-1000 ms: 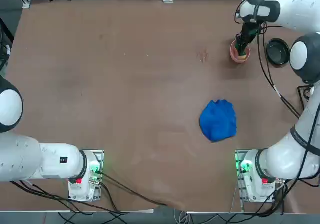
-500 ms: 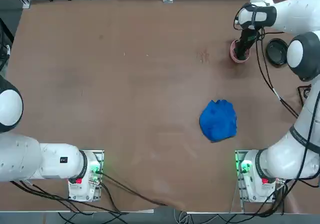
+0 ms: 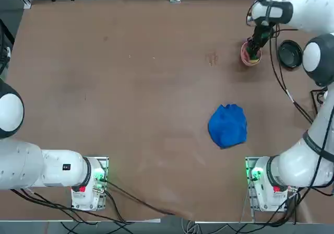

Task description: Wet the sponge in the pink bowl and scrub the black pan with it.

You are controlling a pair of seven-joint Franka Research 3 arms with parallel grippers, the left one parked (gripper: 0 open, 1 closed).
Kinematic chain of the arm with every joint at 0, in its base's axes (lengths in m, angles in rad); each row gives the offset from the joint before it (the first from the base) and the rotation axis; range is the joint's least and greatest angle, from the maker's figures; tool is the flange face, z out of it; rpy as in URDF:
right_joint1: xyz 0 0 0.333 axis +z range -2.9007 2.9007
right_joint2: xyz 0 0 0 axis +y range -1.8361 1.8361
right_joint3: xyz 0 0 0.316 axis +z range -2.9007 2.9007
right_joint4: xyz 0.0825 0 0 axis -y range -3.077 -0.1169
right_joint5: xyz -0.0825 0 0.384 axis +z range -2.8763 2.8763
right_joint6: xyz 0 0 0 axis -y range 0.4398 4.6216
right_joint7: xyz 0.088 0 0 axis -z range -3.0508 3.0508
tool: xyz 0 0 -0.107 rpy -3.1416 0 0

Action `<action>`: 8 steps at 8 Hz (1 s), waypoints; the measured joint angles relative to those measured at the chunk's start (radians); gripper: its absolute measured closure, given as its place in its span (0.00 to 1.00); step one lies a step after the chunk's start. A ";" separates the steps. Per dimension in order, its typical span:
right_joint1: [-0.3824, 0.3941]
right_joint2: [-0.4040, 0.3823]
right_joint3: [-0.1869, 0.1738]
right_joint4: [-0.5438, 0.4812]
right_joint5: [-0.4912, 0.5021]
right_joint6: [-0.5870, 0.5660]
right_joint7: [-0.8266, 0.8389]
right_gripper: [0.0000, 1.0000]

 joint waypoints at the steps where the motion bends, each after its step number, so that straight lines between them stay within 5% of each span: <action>1: -0.026 -0.044 -0.002 0.015 -0.001 -0.049 -0.050 0.93; 4: -0.232 -0.091 -0.009 0.036 -0.006 -0.083 -0.397 0.93; 6: -0.371 -0.035 -0.009 0.066 -0.006 -0.046 -0.583 0.93; 8: -0.428 0.033 -0.008 0.086 -0.006 0.039 -0.632 0.93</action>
